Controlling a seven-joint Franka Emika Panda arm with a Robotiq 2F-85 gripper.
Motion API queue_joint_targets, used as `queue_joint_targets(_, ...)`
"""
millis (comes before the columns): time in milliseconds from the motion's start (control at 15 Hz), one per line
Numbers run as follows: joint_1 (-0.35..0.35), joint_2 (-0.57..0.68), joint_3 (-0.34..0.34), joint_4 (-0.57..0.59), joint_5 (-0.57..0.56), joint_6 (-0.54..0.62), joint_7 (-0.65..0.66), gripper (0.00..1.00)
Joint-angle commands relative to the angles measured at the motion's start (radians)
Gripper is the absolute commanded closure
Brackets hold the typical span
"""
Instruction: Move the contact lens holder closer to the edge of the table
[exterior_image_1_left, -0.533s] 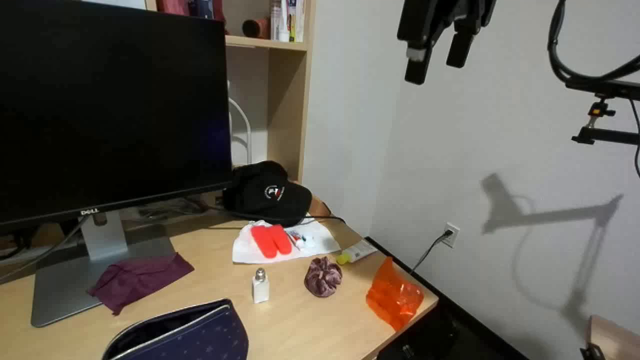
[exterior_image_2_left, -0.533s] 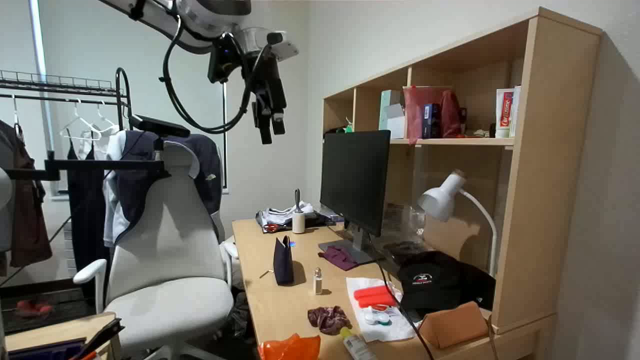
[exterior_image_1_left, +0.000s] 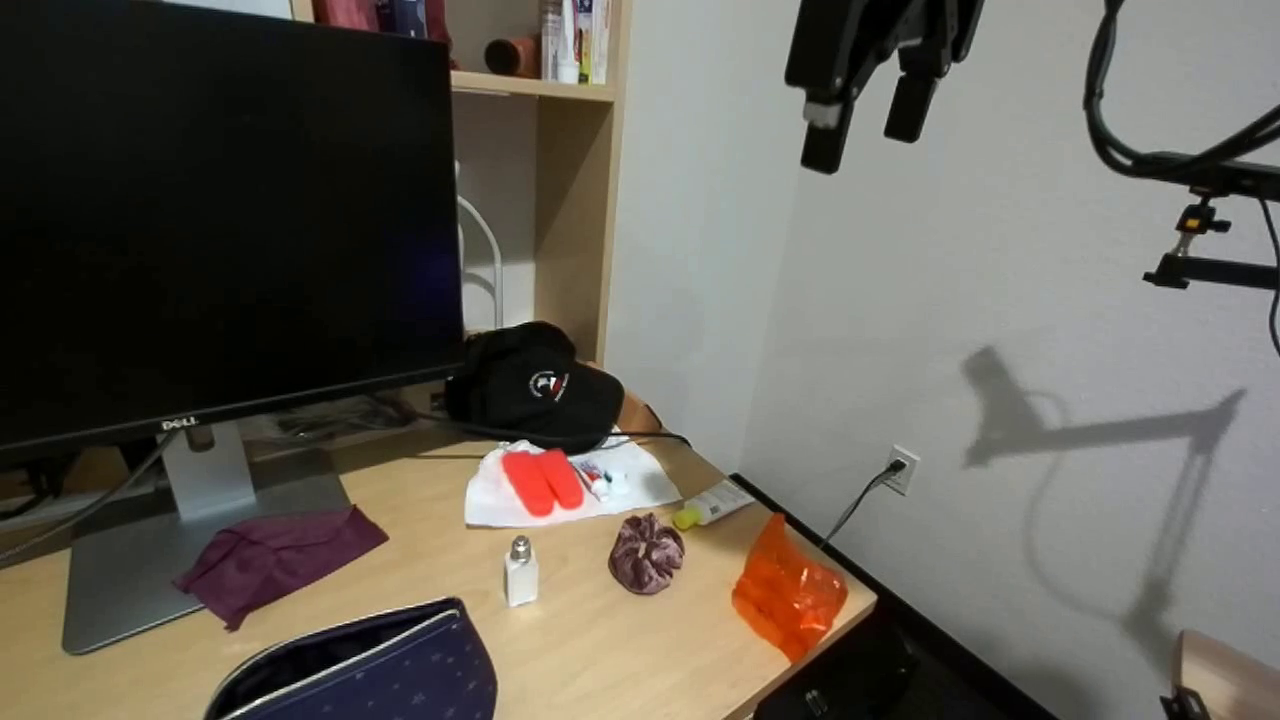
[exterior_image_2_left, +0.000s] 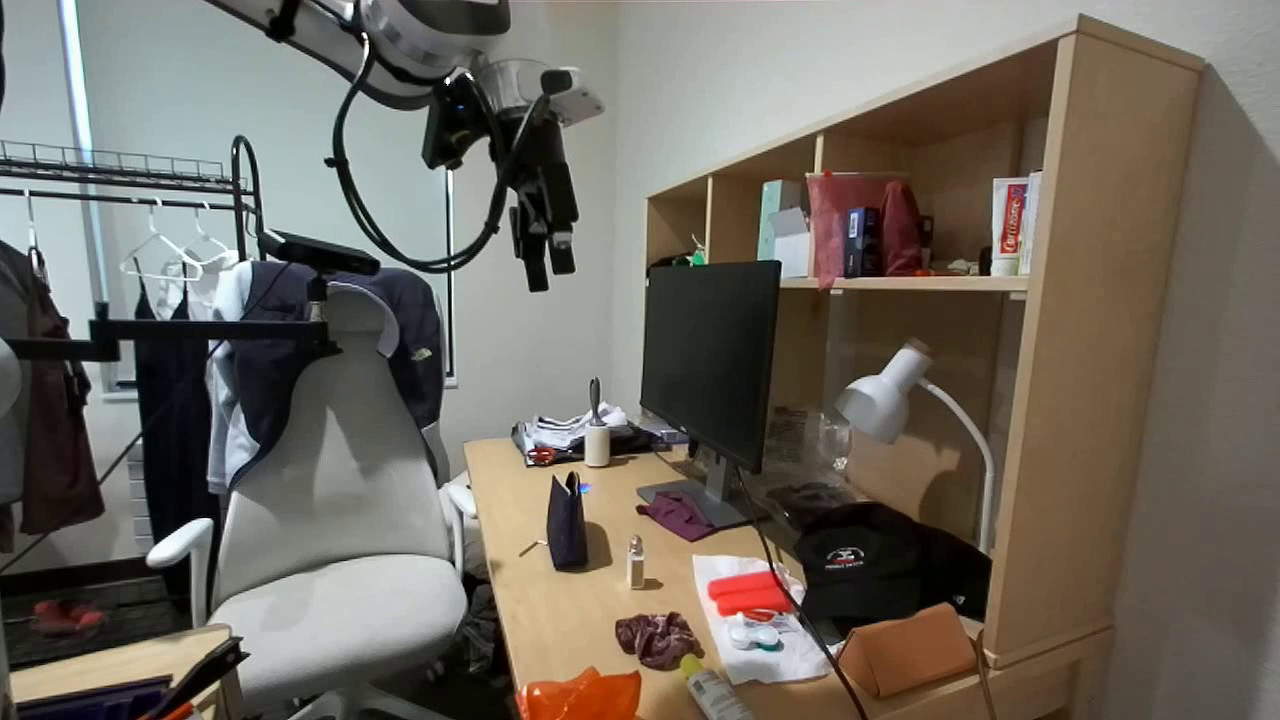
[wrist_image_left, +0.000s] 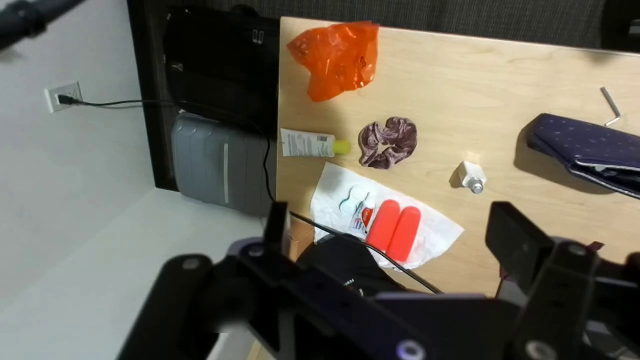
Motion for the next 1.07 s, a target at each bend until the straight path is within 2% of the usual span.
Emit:
queue_joint_targets(0,-0.007,0.122,-0.03,0.095,0.027,-0.009,0.077,0.0)
queue_joint_targets(333,-0.011,0.331,-0.073,0.224,0.025,-0.003,0.224,0.0)
queue_joint_targets(600,-0.002,0.486,-0.132,0.304,0.092,0.035,0.215,0.0)
queue_joint_targets(1000,-0.002,0.689,-0.2,0.395,0.116,0.103,0.144,0.0)
